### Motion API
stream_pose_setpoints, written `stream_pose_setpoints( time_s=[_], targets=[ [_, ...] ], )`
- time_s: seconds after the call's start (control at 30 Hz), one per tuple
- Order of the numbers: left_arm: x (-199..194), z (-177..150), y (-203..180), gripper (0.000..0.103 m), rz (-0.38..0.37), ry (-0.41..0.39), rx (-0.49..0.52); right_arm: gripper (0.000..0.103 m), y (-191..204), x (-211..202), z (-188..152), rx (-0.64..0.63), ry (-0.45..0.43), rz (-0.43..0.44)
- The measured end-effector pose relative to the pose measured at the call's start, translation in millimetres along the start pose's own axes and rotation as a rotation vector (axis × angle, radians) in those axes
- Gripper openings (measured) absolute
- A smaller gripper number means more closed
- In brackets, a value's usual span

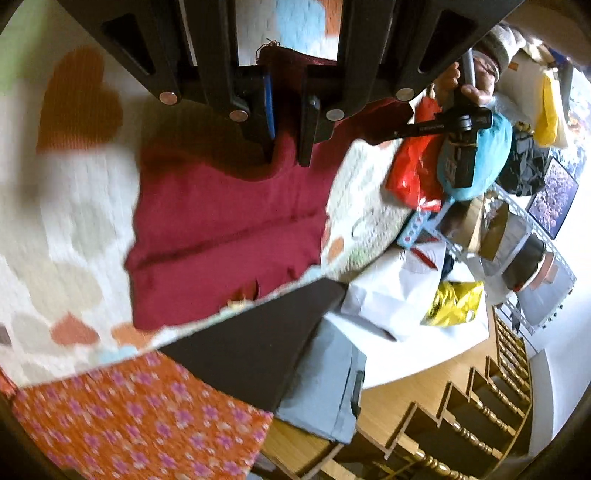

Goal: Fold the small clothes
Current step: 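Grasp the sweater hem with both grippers, then lift the hem with both grippers and fold it toward the collar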

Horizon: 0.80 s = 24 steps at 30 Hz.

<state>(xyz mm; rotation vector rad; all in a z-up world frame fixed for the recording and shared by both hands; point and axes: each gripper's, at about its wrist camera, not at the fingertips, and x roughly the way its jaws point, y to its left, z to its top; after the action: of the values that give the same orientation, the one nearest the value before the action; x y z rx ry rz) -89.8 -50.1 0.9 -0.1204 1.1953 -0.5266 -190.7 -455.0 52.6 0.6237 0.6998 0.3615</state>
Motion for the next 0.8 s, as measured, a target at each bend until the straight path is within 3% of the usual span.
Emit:
stream_pose_setpoints(
  time_s=[0.23,0.43,0.63,0.73,0.8],
  targets=[
    [22.4,106.3,-17.5,0.007,-0.007,-0.075,-0.009,0.01,-29.5,45.0,84.8,0.056,-0.082,-0.026],
    [57.0,185.6,-16.1,0.007,0.033,-0.137,-0.028,0.01,-81.0,117.9,145.1,0.131,-0.083,-0.152],
    [86.3,225.6,2.8,0.007,0.057,-0.141,-0.067,0.011,-136.2,180.0,167.6,0.265,0.011,-0.238],
    [80.8,233.7,8.6,0.007,0.096,-0.184,-0.07,0.015,-137.7,168.5,177.7,0.254,-0.032,-0.217],
    [70.2,238.5,13.0,0.007,0.121,-0.217,-0.077,0.026,-132.3,148.0,184.4,0.211,-0.117,-0.277]
  ],
)
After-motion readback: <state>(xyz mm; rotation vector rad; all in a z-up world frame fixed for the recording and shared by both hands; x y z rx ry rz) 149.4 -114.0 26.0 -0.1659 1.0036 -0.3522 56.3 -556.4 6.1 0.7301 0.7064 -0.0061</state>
